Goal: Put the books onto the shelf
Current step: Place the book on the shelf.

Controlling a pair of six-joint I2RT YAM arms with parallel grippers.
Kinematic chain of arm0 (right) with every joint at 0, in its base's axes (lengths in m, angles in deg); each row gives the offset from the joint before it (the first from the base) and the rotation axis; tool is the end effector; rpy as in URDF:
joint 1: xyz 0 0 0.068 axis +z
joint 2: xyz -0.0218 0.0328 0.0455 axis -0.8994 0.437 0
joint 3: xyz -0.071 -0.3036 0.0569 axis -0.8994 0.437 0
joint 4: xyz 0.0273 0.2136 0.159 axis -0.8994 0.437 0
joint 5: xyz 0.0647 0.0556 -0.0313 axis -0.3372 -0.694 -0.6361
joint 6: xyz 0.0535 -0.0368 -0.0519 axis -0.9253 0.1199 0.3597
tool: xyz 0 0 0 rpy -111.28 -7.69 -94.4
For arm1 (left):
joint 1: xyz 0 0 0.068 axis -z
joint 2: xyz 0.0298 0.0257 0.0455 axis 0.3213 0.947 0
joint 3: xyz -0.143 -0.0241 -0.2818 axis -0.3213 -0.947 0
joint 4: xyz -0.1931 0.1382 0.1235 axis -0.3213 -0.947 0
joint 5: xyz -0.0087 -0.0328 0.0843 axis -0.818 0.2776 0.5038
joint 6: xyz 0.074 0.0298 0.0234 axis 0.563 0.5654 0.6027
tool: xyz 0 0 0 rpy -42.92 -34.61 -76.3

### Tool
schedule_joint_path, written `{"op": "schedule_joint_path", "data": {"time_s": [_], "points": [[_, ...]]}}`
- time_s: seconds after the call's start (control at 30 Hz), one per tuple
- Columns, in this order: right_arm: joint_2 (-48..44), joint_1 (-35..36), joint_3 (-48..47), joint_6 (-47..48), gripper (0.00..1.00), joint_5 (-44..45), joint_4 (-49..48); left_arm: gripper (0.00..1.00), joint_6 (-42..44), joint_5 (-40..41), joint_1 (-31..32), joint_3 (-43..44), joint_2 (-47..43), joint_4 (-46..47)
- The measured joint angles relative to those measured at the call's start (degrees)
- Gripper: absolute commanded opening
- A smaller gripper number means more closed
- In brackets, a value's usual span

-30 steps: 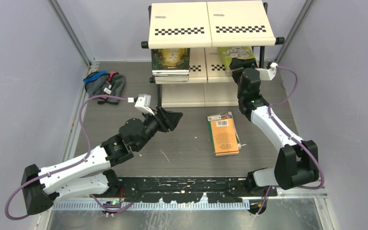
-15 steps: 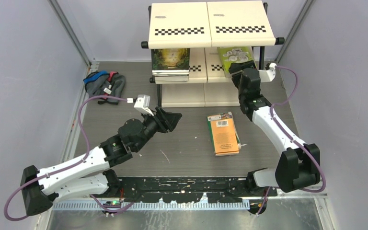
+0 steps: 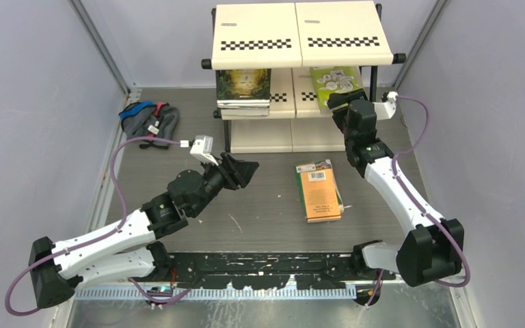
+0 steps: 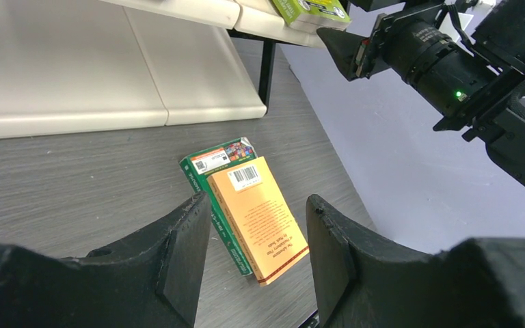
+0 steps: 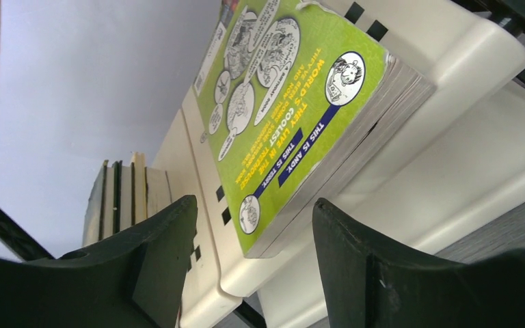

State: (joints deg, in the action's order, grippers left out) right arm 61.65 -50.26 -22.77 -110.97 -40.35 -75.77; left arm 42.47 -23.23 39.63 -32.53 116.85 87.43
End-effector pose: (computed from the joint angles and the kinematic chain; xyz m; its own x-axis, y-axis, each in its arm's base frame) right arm 0.3188 0.0507 0.3706 -0.0031 0.8248 -0.5654 0.2627 0.5462 0.7954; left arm 0.1421 -0.1775 0.3588 -0.4074 -0.5186 -0.7517 0.4213 0.6235 -0.6586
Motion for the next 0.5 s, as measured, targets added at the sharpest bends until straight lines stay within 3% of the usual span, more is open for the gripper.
{"op": "schedule_joint_path", "data": {"time_s": [0.5], "points": [[-4.0,0.0,1.3,-0.3,0.66,-1.0,0.0,0.53,-1.1,-0.2,0.0,-0.4,-0.1,0.0]]}}
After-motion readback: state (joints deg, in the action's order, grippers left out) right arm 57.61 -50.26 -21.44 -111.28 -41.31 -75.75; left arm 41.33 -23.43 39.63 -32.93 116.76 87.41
